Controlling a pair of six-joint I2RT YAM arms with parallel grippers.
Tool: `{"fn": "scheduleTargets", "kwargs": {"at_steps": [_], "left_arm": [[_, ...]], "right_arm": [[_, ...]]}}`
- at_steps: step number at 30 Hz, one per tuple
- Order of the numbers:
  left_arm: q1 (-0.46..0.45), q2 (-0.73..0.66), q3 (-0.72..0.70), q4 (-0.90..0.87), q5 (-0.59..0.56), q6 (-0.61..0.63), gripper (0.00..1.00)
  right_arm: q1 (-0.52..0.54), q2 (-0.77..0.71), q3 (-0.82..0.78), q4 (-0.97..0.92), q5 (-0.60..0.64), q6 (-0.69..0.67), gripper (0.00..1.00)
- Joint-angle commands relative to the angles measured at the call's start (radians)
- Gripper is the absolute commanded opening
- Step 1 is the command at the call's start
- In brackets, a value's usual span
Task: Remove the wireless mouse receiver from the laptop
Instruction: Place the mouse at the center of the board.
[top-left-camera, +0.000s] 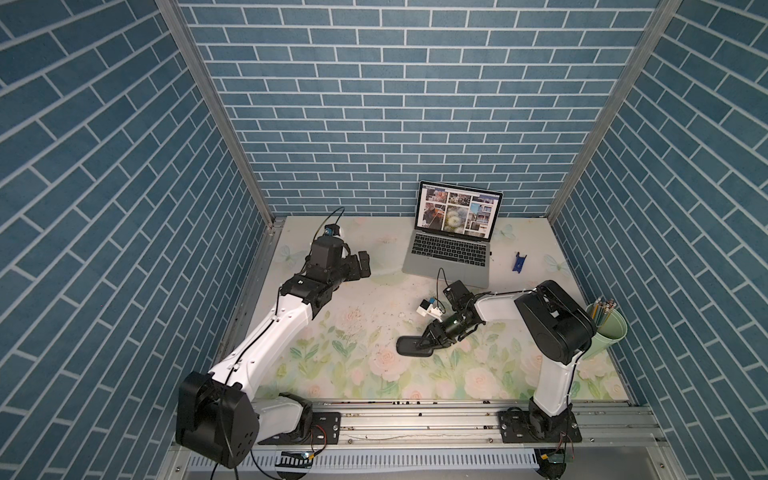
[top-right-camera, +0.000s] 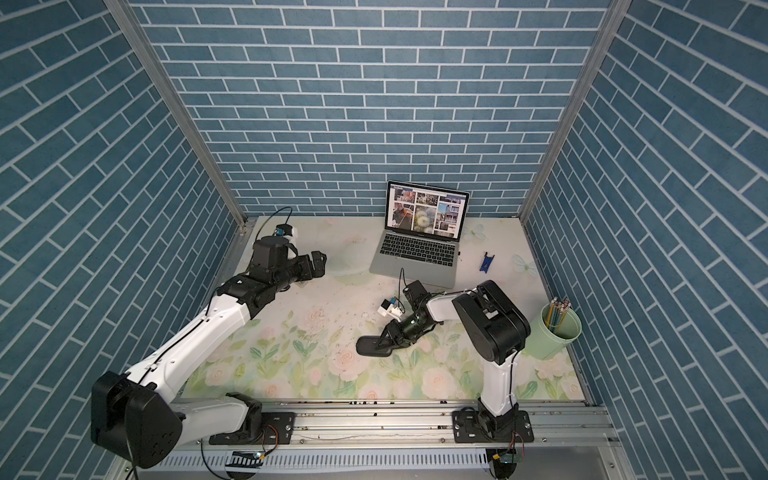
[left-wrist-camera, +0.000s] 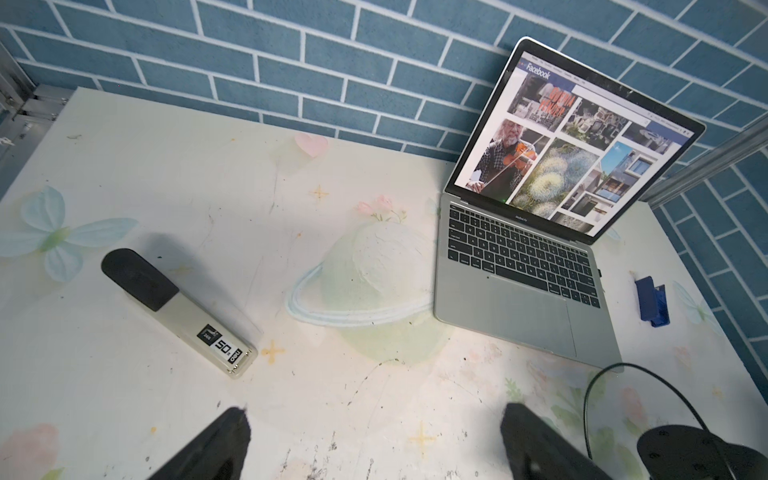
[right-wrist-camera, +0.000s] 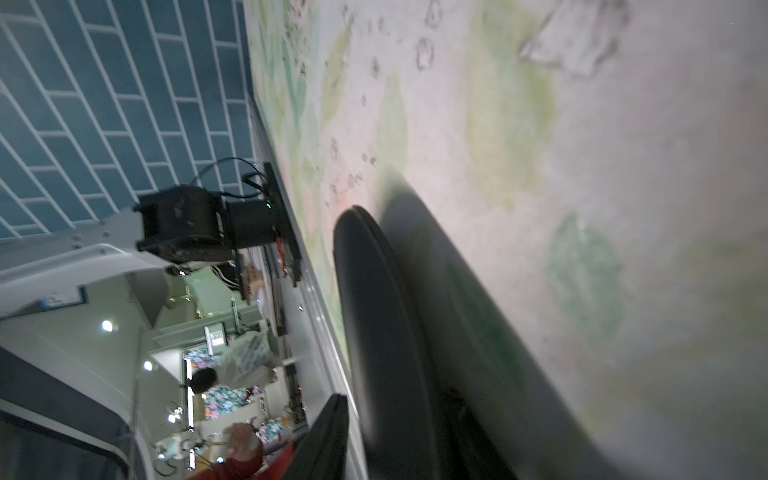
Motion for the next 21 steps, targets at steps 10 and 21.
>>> {"fn": "scheduleTargets", "kwargs": {"at_steps": [10,21], "left_arm": [[-0.034,-0.003,-0.031,0.031,0.014,-0.015,1.0],[-0.044,0.033,-0.022,0.061,0.041,-0.05,1.0]], "right_arm": [[-0.033,0.04,0.003,-0.129,0.287,-0.05,0.75],[-0.085,-0.095,0.022,-0.329,0.774,-0.017,0.86]]}}
